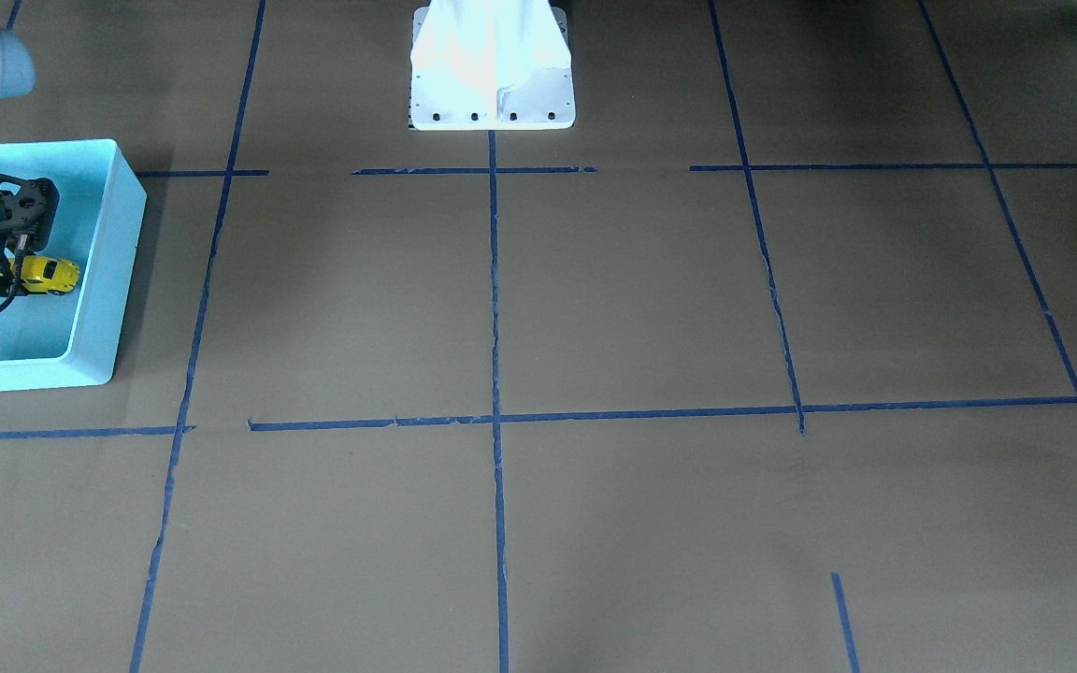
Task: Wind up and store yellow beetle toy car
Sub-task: 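Lift the car into the blue bin and open the right gripper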
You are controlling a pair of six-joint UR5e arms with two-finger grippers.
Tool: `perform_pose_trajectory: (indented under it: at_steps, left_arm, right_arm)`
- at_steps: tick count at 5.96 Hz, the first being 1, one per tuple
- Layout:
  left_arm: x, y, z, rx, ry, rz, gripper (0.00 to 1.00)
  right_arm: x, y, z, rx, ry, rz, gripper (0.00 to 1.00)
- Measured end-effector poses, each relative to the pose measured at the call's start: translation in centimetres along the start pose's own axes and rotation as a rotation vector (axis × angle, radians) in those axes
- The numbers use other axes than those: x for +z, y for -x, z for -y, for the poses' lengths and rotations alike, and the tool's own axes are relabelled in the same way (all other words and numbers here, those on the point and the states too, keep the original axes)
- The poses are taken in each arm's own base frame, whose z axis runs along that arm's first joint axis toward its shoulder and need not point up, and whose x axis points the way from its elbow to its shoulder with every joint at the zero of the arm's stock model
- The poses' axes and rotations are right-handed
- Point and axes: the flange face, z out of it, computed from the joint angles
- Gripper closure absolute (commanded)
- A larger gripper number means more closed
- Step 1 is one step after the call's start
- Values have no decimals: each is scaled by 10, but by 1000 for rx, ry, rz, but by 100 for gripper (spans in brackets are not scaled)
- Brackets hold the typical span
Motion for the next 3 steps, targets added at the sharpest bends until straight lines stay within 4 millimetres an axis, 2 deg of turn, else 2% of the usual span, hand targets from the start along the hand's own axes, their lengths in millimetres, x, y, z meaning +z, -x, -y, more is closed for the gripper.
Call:
perform_pose_trajectory:
  at_steps: [1,2,3]
  left_arm:
    - [0,0,0,-2,0,-1,0]
    - [-1,0,1,-7,-1,-3,0]
    - [-1,-1,1,-10,-1,-4,0]
  right_arm:
    - [-3,-4,6,-3,-10,-6,26]
    - [-3,-5,7,-2,-14,-6,11]
    - [-4,-4,6,2,-22,5,2]
